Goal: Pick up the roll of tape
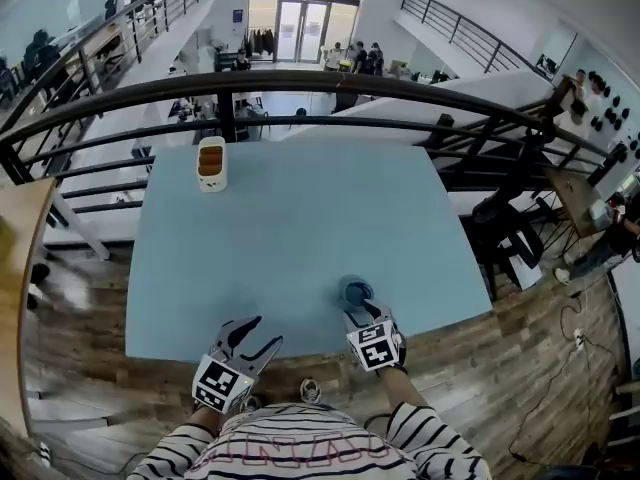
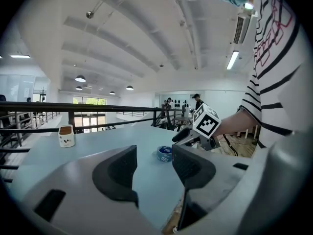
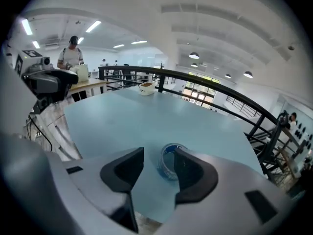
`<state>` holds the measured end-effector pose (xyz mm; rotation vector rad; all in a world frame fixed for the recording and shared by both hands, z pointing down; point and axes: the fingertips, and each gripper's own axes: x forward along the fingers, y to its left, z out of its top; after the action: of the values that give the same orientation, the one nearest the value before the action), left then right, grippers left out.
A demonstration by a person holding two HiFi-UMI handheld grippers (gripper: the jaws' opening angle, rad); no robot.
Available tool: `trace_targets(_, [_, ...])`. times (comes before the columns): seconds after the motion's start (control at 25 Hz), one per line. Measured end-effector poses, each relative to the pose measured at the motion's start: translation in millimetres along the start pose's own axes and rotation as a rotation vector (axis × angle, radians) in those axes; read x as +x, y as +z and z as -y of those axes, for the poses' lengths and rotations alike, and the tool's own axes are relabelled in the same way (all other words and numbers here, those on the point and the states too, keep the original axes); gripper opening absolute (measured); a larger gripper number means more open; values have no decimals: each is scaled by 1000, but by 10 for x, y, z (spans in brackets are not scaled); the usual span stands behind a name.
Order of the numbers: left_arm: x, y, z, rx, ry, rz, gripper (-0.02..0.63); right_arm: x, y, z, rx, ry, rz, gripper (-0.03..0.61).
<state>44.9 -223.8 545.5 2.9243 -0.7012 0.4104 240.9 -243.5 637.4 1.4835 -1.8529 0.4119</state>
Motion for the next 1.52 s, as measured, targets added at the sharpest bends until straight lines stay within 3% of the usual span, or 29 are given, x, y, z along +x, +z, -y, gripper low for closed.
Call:
trace_targets(0.32, [-28, -61, -16, -57, 144, -1, 209, 484, -127, 77, -180, 118, -155, 198])
trace_targets(0.72, [-105, -133, -15, -107, 254, -4, 208, 813, -321, 52, -246, 236, -345, 198])
trace_targets(0.84, [-108, -114, -48, -108, 267, -1, 208, 855, -496, 41, -238, 259, -444, 197])
trace_targets(1.2, [-90, -69, -98, -94, 258, 3, 207, 939, -564, 29, -267, 293, -534, 192])
trace_targets(1.32, [-107, -78, -89, -88, 245, -2, 208, 926, -574, -45, -298, 320, -562, 158])
trace_targets(1.4, [-139, -90, -83, -86, 240, -6, 207, 897, -579, -109, -323, 329, -580, 101])
trace_targets(1.52, [-197, -120, -86, -92, 239, -12, 208, 879, -578, -127, -320, 311, -567, 98])
